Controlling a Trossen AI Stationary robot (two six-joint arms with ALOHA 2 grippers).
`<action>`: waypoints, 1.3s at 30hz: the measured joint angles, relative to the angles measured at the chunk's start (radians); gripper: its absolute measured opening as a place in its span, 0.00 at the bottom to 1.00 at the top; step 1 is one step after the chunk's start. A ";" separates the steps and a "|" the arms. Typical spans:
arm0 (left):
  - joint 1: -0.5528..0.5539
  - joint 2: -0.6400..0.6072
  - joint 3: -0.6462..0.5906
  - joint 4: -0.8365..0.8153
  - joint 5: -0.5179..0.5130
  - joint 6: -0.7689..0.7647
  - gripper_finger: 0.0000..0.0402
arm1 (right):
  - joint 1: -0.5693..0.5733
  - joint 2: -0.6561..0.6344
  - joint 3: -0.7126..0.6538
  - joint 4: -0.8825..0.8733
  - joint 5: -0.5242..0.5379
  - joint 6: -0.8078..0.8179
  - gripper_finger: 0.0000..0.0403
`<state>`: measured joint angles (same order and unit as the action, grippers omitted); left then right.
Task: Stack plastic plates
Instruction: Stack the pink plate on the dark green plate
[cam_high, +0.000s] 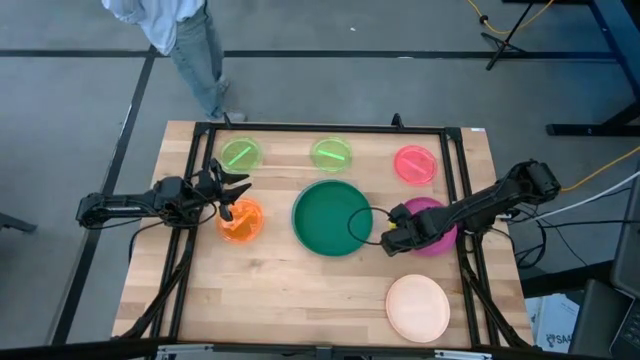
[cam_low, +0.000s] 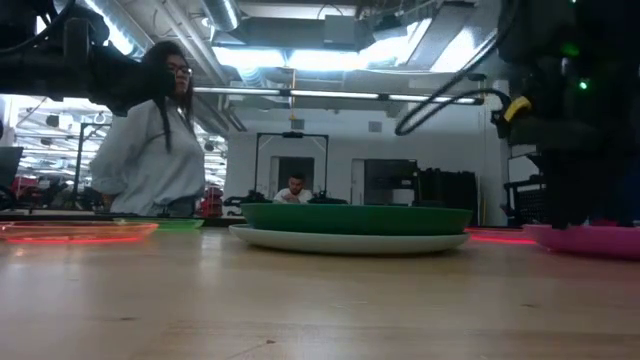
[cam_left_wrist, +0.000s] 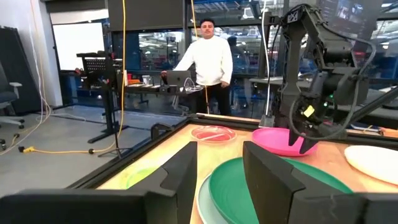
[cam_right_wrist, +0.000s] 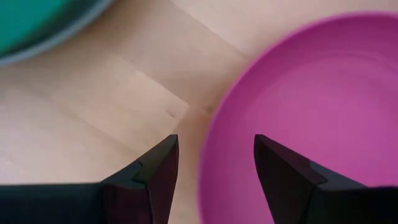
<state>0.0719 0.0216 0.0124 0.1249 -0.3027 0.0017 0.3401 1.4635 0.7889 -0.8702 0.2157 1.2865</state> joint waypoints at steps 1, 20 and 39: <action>0.000 0.000 0.000 0.000 0.000 0.000 0.31 | 0.000 0.000 -0.016 0.017 -0.001 0.000 0.49; 0.000 0.000 0.000 -0.001 0.000 0.000 0.31 | 0.000 0.000 -0.108 0.115 0.041 -0.072 0.05; 0.000 0.000 0.000 -0.003 -0.009 0.001 0.31 | 0.000 0.000 -0.050 0.068 0.066 -0.393 0.01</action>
<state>0.0716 0.0216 0.0124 0.1223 -0.3119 0.0022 0.3401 1.4635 0.7394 -0.8019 0.2819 0.8938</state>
